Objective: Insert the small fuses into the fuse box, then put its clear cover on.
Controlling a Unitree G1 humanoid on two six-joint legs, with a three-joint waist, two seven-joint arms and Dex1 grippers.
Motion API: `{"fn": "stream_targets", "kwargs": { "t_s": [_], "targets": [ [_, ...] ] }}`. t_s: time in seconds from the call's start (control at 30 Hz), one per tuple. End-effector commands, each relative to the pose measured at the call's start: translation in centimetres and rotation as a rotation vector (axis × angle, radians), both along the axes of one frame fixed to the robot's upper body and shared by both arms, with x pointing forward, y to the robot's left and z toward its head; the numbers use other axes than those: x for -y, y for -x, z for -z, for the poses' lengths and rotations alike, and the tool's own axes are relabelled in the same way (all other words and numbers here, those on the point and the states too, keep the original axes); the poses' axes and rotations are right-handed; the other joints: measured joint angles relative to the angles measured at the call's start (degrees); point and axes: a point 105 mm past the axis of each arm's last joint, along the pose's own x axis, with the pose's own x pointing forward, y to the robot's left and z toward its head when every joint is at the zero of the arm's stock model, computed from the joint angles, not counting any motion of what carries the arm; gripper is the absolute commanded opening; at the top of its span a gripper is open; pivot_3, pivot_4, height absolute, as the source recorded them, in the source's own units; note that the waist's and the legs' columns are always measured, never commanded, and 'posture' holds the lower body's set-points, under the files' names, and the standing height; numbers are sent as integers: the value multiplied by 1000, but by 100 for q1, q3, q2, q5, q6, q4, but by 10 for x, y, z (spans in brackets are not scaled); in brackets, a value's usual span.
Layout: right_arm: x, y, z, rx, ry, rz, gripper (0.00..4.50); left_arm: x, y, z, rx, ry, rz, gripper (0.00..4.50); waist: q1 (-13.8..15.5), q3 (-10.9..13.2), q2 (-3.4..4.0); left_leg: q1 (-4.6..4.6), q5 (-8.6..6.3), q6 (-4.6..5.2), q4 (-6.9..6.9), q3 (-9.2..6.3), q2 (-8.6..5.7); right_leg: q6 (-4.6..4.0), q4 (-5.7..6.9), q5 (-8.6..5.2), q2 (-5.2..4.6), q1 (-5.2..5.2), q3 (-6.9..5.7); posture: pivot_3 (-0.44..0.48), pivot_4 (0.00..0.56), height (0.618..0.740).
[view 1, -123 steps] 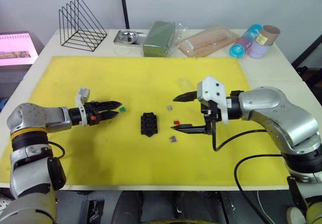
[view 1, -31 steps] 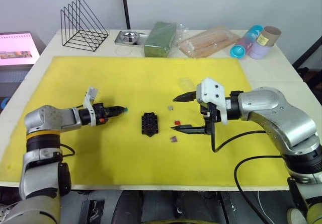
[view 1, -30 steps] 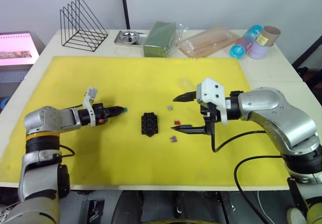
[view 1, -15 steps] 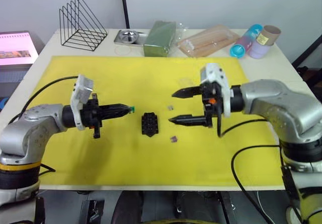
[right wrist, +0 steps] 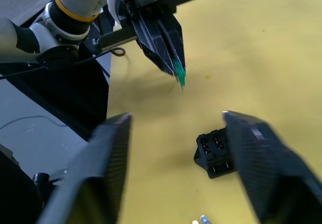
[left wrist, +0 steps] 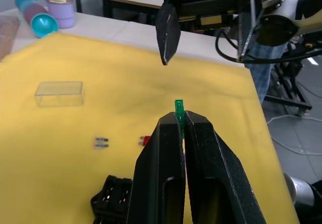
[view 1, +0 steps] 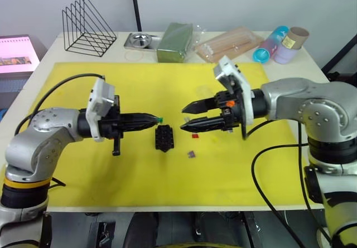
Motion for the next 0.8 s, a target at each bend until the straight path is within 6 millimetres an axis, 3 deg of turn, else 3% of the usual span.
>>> {"fn": "stream_targets", "kwargs": {
  "t_s": [0.03, 0.33, 0.5, 0.8],
  "targets": [
    [-9, 3, -8, 62, -4, -29, 2962, 9, 7, -11, 60, -2, 51, 0, 5, 0, 0, 0, 0, 0, 0, 0, 0, 0, 0, 0, 0, 0, 0, 0, 150, 740],
    [-18, 0, -5, 87, 1, -34, 2962, 16, 7, -16, 73, -2, 68, 0, 12, 0, 0, -1, 0, 0, 2, -1, -1, 0, 0, 0, 0, 0, 1, 0, 150, 740],
    [-19, 1, -6, 90, -5, -41, 1852, 16, 5, -14, 72, -18, 63, 0, 6, 1, 0, -1, 0, 0, 0, -1, 0, 1, 0, 0, 1, -1, 1, 0, 150, 740],
    [-20, 1, -6, 91, -6, -43, 1852, 18, 5, -13, 67, -24, 62, 0, 7, 1, 0, -1, 0, 0, 0, -1, 0, 0, 0, 0, 1, -1, 1, 0, 150, 740]
  ]
}}
